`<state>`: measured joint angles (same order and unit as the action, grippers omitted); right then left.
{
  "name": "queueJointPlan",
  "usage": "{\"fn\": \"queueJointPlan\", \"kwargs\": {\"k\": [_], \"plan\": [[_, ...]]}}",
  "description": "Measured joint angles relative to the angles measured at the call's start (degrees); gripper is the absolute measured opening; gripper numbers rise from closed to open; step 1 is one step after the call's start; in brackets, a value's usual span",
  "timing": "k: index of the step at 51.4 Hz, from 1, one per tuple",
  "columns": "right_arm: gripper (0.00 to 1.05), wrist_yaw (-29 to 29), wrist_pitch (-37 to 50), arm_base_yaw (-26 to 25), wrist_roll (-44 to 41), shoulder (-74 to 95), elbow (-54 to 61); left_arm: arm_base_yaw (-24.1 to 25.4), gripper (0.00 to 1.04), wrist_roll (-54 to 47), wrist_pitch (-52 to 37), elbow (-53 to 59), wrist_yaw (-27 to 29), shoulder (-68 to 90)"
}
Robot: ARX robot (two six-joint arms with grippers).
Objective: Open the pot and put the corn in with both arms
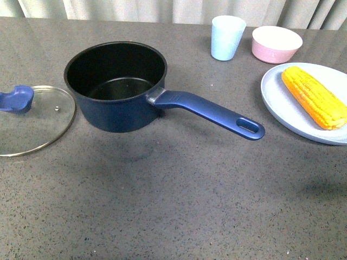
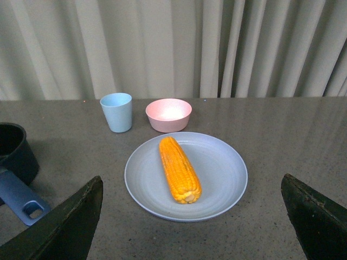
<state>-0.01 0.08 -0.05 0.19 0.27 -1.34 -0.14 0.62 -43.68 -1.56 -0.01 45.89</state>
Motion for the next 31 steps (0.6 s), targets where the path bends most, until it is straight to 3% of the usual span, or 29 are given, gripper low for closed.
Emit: {"fn": "queueJointPlan", "kwargs": {"k": [18, 31], "plan": [[0.96, 0.00, 0.00, 0.00, 0.00, 0.00, 0.00, 0.00, 0.02, -0.02, 16.26, 0.70, 0.00, -18.14], [0.96, 0.00, 0.00, 0.00, 0.00, 0.00, 0.00, 0.00, 0.02, -0.02, 22.32, 0.70, 0.00, -24.46]]}}
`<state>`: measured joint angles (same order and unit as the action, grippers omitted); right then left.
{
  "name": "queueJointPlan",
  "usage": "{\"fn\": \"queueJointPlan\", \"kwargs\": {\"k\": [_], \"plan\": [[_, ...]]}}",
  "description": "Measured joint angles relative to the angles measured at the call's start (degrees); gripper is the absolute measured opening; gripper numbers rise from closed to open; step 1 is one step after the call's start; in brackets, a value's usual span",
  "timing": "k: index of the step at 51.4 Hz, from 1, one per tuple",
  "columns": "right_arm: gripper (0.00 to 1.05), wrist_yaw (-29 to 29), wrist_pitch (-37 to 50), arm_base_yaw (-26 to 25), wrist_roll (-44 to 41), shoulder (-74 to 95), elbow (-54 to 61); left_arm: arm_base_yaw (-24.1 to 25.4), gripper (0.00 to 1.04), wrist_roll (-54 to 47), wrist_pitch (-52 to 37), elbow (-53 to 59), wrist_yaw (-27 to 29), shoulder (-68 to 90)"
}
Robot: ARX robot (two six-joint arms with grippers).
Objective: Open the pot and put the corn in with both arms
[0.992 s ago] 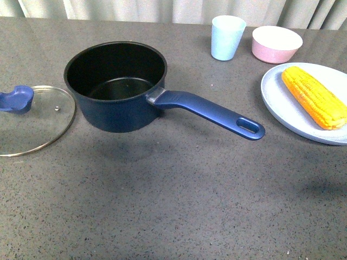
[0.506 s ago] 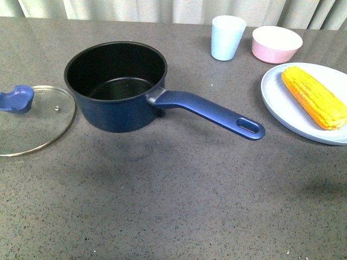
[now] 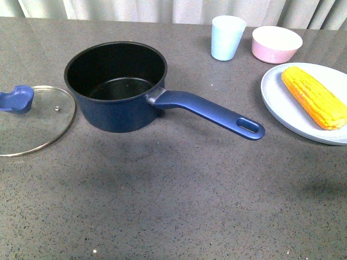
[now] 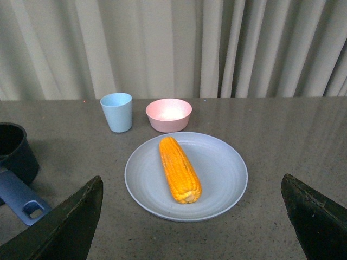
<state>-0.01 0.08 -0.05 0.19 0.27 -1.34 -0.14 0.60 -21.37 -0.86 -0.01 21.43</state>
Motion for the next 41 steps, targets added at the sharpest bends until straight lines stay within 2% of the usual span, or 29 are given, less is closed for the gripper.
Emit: {"fn": "queueJointPlan", "kwargs": {"k": [33, 37, 41], "plan": [[0.96, 0.00, 0.00, 0.00, 0.00, 0.00, 0.00, 0.00, 0.02, 0.00, 11.30, 0.00, 0.00, -11.39], [0.96, 0.00, 0.00, 0.00, 0.00, 0.00, 0.00, 0.00, 0.02, 0.00, 20.57, 0.00, 0.00, -19.02], [0.96, 0.00, 0.00, 0.00, 0.00, 0.00, 0.00, 0.00, 0.02, 0.00, 21.14, 0.00, 0.04, -20.50]]}}
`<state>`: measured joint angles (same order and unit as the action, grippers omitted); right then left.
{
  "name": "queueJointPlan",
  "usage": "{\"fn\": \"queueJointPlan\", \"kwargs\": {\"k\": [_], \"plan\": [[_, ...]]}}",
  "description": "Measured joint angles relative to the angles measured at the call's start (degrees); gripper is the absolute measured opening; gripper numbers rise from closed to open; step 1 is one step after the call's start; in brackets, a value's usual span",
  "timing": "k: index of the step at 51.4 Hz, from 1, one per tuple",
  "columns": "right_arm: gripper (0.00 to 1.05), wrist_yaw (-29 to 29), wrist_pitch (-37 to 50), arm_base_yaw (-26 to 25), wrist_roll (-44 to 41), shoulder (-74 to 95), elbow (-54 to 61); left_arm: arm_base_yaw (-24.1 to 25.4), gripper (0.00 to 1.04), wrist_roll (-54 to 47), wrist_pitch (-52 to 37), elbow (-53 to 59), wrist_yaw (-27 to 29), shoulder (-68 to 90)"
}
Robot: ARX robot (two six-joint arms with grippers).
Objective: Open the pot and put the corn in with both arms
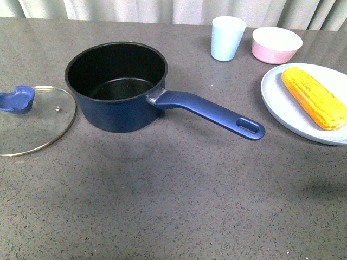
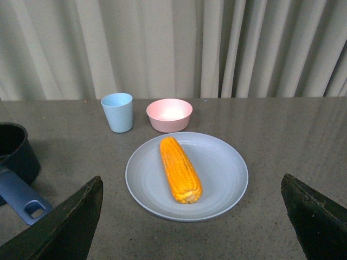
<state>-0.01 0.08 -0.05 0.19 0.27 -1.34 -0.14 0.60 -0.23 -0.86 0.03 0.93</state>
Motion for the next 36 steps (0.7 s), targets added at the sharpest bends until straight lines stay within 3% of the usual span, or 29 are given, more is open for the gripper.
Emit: {"fn": "queueJointPlan", "kwargs": {"k": [24, 36], "plan": [[0.96, 0.00, 0.00, 0.00, 0.00, 0.00, 0.00, 0.00, 0.02, 0.00, 0.24, 0.00, -0.04, -0.07], [0.96, 0.00, 0.00, 0.00, 0.00, 0.00, 0.00, 0.00, 0.40, 0.00, 0.24, 0.00, -0.04, -0.09]]}}
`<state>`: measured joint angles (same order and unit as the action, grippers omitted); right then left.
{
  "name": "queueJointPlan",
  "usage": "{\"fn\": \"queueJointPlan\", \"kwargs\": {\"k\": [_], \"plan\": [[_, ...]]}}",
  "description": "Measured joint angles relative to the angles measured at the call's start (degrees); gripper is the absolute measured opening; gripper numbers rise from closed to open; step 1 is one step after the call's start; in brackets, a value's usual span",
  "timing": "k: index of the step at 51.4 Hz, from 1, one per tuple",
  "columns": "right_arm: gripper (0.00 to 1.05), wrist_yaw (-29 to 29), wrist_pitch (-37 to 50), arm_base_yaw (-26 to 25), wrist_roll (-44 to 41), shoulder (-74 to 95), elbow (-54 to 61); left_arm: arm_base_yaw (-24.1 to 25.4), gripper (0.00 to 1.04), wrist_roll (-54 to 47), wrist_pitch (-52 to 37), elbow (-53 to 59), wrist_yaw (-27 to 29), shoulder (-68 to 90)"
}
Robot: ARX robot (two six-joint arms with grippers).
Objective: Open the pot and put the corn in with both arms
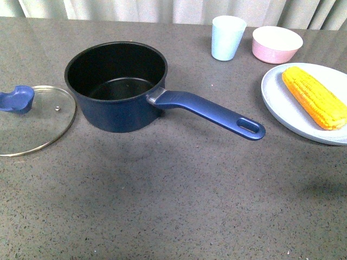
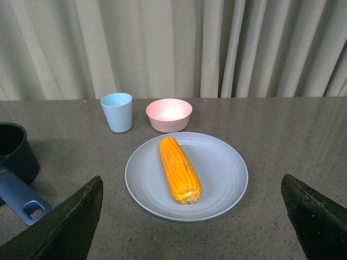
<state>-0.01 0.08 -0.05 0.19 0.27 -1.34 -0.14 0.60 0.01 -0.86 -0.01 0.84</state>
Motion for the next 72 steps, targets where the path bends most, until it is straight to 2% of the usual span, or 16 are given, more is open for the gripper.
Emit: {"fn": "queueJointPlan", "kwargs": {"k": [17, 19, 21, 22, 23, 25, 27, 30, 37, 44, 48, 57, 72], "plan": [[0.96, 0.11, -0.02, -0.07, 0.00, 0.13, -0.07, 0.00, 0.93, 0.00, 0.00, 0.00, 0.00, 0.00], [0.96, 6.12, -3.89, -1.75, 0.76, 2.16, -1.42, 0.00, 0.97, 0.00, 0.00, 0.00, 0.00, 0.02], [0.96, 15.65, -11.23, -5.95, 0.87, 7.96, -4.72, 0.00, 0.96, -0.11, 0.00, 0.00, 0.02, 0.00], [0.96, 16.79, -11.98, -7.04, 0.85, 9.79, -5.57, 0.00, 0.96, -0.09, 0.00, 0.00, 0.02, 0.02], [0.96, 22.27, -14.71, -9.51, 0.37, 14.10, -7.28, 0.02, 0.95, -0.11, 0.00, 0.00, -0.02, 0.00], [0.96, 27.61, -15.08, -12.76, -0.24, 20.00, -9.25, 0.02, 0.96, -0.13, 0.00, 0.00, -0.04, 0.00], [0.96, 34.67, -11.54, -18.40, -1.88, 30.69, -13.20, 0.00, 0.96, -0.13, 0.00, 0.00, 0.00, 0.02], [0.96, 37.92, -7.78, -21.42, -3.78, 38.77, -17.20, 0.00, 0.96, -0.13, 0.00, 0.00, 0.00, 0.02], [0.96, 37.59, -0.13, -24.48, -9.64, 54.71, -25.70, 0.00, 0.96, -0.13, 0.00, 0.00, 0.02, 0.00], [0.96, 35.98, 2.40, -24.20, -16.68, 68.67, -33.18, 0.00, 0.96, -0.13, 0.00, 0.00, 0.00, 0.00], [0.96, 32.00, 5.81, -22.95, -20.09, 76.24, -36.22, 0.00, 0.96, -0.13, 0.00, 0.00, 0.00, 0.00], [0.96, 28.33, 7.93, -18.23, -25.11, 90.36, -41.99, 0.00, 0.96, -0.13, 0.00, 0.00, 0.00, 0.00], [0.96, 23.23, 8.17, -11.41, -25.16, 104.85, -51.58, 0.00, 0.96, -0.13, 0.00, 0.00, 0.00, 0.00]]}}
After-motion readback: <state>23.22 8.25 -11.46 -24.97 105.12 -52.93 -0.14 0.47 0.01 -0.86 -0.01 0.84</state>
